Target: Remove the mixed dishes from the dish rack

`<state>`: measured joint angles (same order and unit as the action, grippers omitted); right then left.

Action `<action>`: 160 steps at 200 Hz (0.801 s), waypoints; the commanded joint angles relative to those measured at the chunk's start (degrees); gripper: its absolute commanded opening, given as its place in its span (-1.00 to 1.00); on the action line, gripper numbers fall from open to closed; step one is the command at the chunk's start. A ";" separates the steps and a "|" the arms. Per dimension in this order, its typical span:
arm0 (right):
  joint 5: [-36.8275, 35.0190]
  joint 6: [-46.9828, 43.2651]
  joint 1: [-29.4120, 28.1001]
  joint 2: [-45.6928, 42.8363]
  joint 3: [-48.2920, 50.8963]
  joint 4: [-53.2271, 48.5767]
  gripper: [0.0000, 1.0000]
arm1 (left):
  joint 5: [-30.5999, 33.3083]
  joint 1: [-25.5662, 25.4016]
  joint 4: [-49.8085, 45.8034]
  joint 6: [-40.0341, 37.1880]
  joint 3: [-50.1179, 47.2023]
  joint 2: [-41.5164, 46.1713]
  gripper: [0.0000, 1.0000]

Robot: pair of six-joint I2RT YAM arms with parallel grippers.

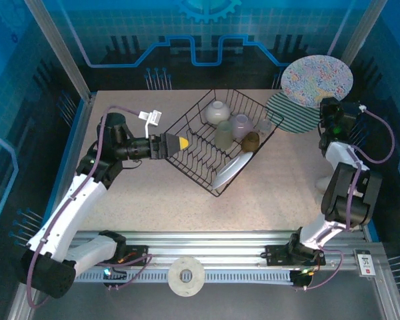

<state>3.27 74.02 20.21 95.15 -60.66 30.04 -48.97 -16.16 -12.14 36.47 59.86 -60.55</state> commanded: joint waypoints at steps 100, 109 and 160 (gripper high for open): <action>-3.73 -4.38 -3.12 16.28 -8.77 5.41 -1.00 | -1.43 0.17 -1.31 -2.70 0.00 -2.01 0.99; -3.66 -4.41 -3.20 17.45 -8.72 5.71 -1.00 | -1.48 0.17 -1.38 -2.72 0.00 -2.09 0.99; -2.65 -4.41 -3.16 21.10 -8.35 6.70 -1.00 | -1.24 0.17 -1.55 -3.00 -0.53 -2.48 0.99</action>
<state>1.26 70.41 17.52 115.66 -67.13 30.13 -48.97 -16.19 -13.50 35.35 59.83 -62.33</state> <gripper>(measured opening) 0.091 0.992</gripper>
